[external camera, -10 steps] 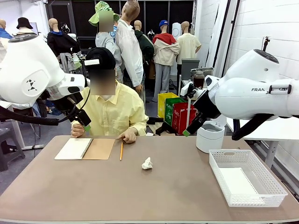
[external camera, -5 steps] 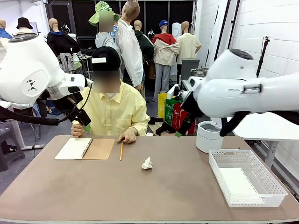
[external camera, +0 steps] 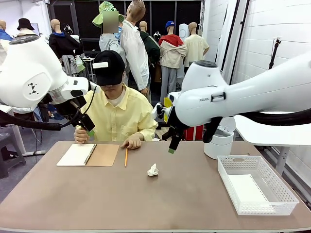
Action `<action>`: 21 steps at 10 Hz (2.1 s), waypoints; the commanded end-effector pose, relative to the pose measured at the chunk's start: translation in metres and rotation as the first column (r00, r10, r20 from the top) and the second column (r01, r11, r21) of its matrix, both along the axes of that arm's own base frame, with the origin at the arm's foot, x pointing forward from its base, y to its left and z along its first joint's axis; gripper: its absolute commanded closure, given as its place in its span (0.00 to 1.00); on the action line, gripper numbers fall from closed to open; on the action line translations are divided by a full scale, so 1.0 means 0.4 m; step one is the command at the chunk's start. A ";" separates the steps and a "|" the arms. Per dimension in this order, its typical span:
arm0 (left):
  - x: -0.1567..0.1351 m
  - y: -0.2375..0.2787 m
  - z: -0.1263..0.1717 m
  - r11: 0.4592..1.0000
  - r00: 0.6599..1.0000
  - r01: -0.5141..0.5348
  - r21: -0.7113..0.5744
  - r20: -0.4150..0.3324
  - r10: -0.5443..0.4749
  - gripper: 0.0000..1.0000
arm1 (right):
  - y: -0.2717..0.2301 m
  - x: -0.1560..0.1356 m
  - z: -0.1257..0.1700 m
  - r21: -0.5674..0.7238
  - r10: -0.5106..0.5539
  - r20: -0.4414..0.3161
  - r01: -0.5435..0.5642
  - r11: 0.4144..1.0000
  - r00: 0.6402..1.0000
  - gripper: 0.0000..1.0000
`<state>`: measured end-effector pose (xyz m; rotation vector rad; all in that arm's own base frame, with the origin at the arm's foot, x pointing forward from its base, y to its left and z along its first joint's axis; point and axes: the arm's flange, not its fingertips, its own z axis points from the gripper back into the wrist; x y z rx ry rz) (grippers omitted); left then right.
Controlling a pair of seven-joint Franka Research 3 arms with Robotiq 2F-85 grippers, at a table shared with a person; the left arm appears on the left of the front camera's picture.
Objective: Sort the paper based on its condition.
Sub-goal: If a person hands you a paper, place it in the Organizing basket , and if it's crumpled, put it in the Trash can.
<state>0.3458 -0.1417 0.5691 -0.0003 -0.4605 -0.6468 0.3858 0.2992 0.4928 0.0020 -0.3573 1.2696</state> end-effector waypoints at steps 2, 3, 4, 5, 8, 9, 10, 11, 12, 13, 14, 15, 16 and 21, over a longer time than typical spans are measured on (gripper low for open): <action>0.001 0.003 0.002 1.000 1.000 0.001 -0.003 0.000 -0.001 0.00 | 0.026 0.027 -0.015 -0.068 0.039 -0.022 -0.040 0.997 0.999 0.00; 0.001 0.003 0.002 1.000 1.000 0.001 -0.003 0.000 -0.001 0.00 | 0.009 0.016 -0.011 -0.074 0.018 -0.004 -0.018 0.997 1.000 0.00; 0.001 0.003 0.002 1.000 1.000 0.001 -0.003 0.000 -0.001 0.00 | 0.035 0.009 -0.030 -0.030 0.022 -0.029 -0.023 0.999 0.999 0.00; 0.001 0.003 0.002 1.000 1.000 0.001 -0.003 0.000 -0.001 0.00 | 0.035 0.009 -0.030 -0.030 0.022 -0.029 -0.023 0.999 0.999 0.00; 0.001 0.003 0.002 1.000 1.000 0.001 -0.003 0.000 -0.001 0.00 | 0.033 0.010 -0.028 -0.041 0.021 -0.027 -0.022 0.999 0.999 0.00; 0.001 0.003 0.002 1.000 1.000 0.001 -0.003 0.000 -0.001 0.00 | 0.058 0.055 -0.035 -0.053 0.010 -0.014 -0.011 0.999 1.000 0.00; 0.001 0.003 0.002 1.000 1.000 0.001 -0.003 0.000 -0.001 0.00 | 0.077 0.087 -0.047 -0.057 0.018 -0.016 -0.019 0.998 1.000 0.00; 0.001 0.003 0.002 1.000 1.000 0.001 -0.003 0.000 -0.001 0.00 | 0.099 0.112 -0.066 -0.059 0.037 -0.028 -0.038 0.998 0.999 0.00; 0.001 0.003 0.002 1.000 1.000 0.001 -0.003 0.000 -0.001 0.00 | 0.113 0.131 -0.093 -0.065 0.057 -0.049 -0.060 0.996 0.997 0.00; 0.001 0.003 0.002 1.000 1.000 0.001 -0.003 0.000 -0.001 0.00 | 0.129 0.150 -0.127 -0.084 0.086 -0.081 -0.093 0.992 0.993 0.00; 0.001 0.003 0.002 1.000 1.000 0.001 -0.003 0.000 -0.001 0.00 | 0.146 0.163 -0.158 -0.101 0.100 -0.101 -0.110 0.989 0.990 0.00; 0.001 0.003 0.002 1.000 1.000 0.001 -0.003 0.000 -0.001 0.00 | 0.160 0.172 -0.186 -0.112 0.110 -0.116 -0.123 0.986 0.987 0.00; 0.001 0.003 0.002 1.000 1.000 0.001 -0.003 0.000 -0.001 0.00 | 0.170 0.177 -0.209 -0.121 0.114 -0.125 -0.129 0.984 0.986 0.00; 0.001 0.003 0.002 1.000 1.000 0.001 -0.003 0.000 -0.001 0.00 | 0.176 0.178 -0.267 -0.122 0.108 -0.158 -0.128 0.984 0.982 0.00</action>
